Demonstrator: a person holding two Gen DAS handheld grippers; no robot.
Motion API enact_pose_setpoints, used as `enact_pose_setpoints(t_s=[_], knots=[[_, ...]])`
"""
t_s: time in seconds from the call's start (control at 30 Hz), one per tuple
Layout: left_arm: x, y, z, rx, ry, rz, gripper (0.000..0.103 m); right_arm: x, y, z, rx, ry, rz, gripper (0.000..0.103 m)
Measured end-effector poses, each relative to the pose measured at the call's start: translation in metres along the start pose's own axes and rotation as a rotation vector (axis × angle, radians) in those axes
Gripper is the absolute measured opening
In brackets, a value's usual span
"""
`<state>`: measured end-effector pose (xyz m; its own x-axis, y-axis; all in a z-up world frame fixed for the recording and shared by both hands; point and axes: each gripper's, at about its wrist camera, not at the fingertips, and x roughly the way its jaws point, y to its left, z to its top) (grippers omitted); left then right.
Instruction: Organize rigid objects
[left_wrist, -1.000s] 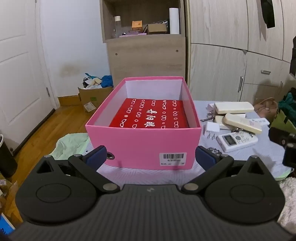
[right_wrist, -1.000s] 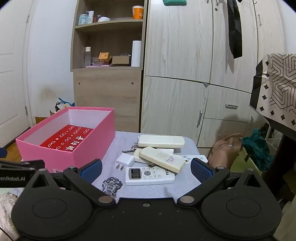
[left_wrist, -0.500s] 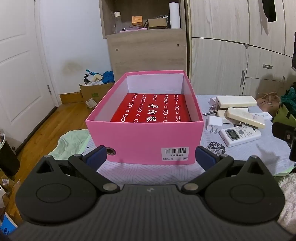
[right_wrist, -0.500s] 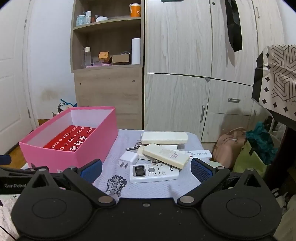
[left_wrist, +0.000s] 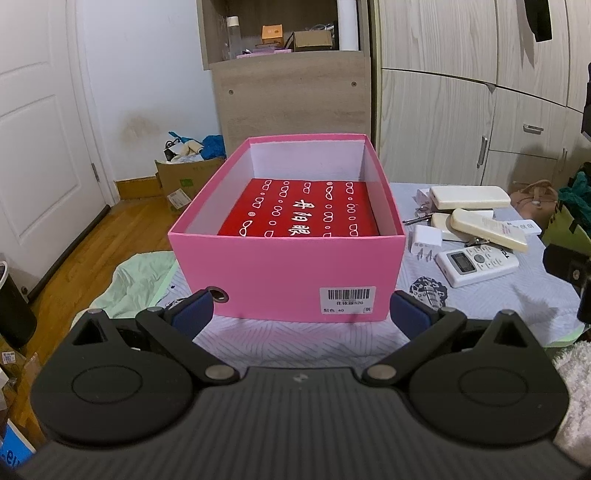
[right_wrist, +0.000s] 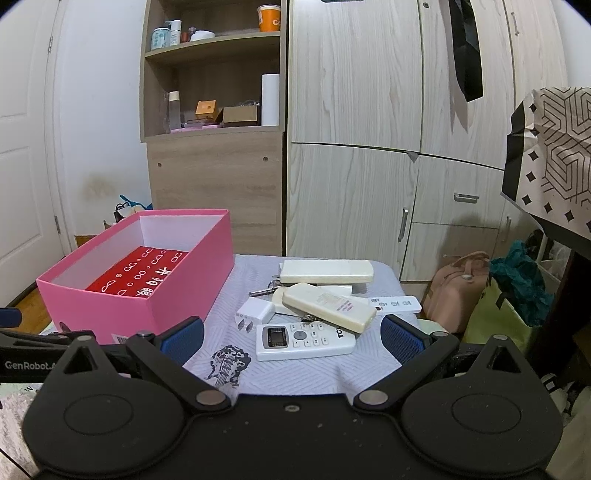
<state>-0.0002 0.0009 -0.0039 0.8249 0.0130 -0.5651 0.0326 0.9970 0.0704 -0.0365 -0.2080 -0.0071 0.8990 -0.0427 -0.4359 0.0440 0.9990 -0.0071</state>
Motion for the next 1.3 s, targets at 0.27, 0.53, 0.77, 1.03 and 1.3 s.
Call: enact_pose_setpoints(t_s=[0.27, 0.53, 0.77, 1.03, 1.3], knots=[[0.0002, 0.0004, -0.0014, 0.003, 0.001, -0.001, 0.103, 0.0023, -0.0004, -0.0022, 0.006, 0.008, -0.001, 0.103], [-0.0002, 0.0009, -0.0024, 0.003, -0.002, 0.002, 0.103, 0.0032, -0.0013, -0.0016, 0.010, 0.009, -0.004, 0.103], [0.0000, 0.0009, 0.0000, 0.008, 0.003, 0.004, 0.103, 0.0034, -0.0004, -0.0008, 0.001, 0.005, -0.004, 0.103], [-0.0032, -0.0025, 0.0012, 0.032, -0.007, 0.010, 0.103, 0.0012, 0.0014, -0.0005, -0.013, 0.008, 0.027, 0.103], [-0.0040, -0.0026, 0.0011, 0.031, -0.005, 0.011, 0.103, 0.0014, 0.0021, -0.0009, -0.016, 0.012, 0.030, 0.103]])
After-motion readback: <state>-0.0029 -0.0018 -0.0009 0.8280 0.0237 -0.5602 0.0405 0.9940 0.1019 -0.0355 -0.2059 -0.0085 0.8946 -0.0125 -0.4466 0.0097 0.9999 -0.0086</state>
